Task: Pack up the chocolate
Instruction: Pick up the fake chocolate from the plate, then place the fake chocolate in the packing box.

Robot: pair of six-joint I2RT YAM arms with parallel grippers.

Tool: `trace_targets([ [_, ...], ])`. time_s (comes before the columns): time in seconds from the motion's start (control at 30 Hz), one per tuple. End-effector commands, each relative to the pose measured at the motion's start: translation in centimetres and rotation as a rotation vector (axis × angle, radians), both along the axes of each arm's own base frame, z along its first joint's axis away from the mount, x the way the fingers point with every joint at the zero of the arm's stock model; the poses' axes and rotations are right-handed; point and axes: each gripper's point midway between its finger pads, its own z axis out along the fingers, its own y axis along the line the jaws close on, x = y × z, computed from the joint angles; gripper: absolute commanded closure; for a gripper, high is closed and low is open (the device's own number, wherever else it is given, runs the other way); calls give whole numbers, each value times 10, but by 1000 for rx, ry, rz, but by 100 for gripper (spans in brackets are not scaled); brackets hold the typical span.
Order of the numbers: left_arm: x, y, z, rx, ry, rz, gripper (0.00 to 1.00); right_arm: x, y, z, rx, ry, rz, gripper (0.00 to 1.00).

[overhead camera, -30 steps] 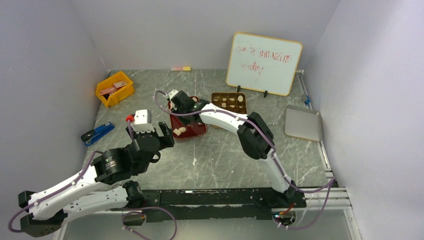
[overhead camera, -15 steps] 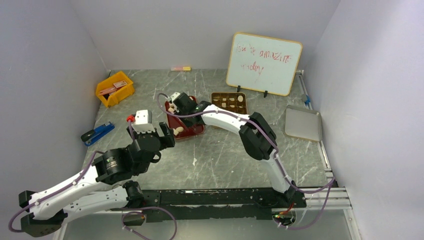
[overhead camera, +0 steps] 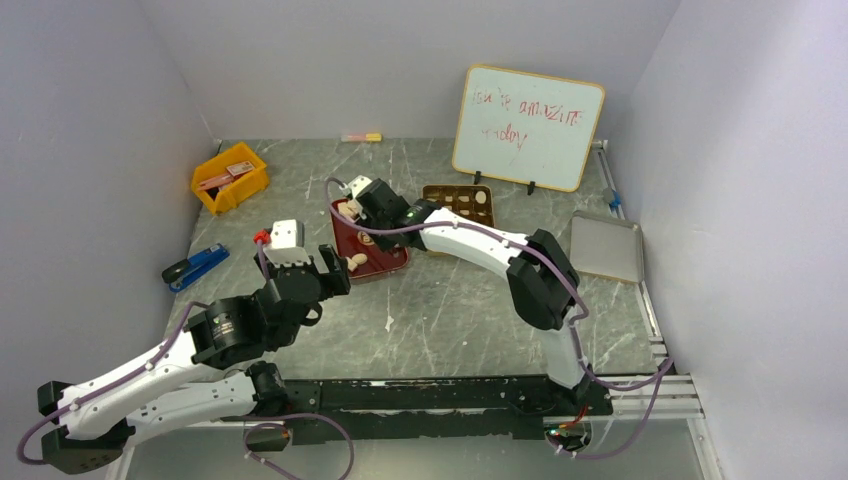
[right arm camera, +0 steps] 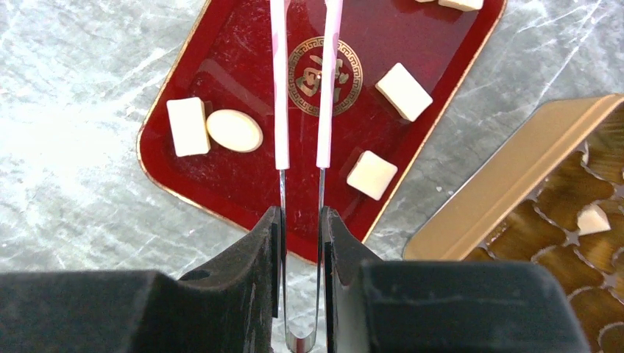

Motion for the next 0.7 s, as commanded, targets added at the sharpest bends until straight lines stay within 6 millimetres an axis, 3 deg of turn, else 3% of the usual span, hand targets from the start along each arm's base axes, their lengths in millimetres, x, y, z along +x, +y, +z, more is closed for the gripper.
trace_targets([
  [0.0, 1, -6, 2, -34, -7, -2, 9, 1, -3, 48, 81, -77, -30, 100],
  [0.37, 1, -6, 4, -37, -14, -12, 9, 1, -63, 85, 70, -140, -182, 99],
  [0.67, 1, -7, 8, -40, -24, -22, 9, 11, -124, 81, 50, -122, -329, 99],
])
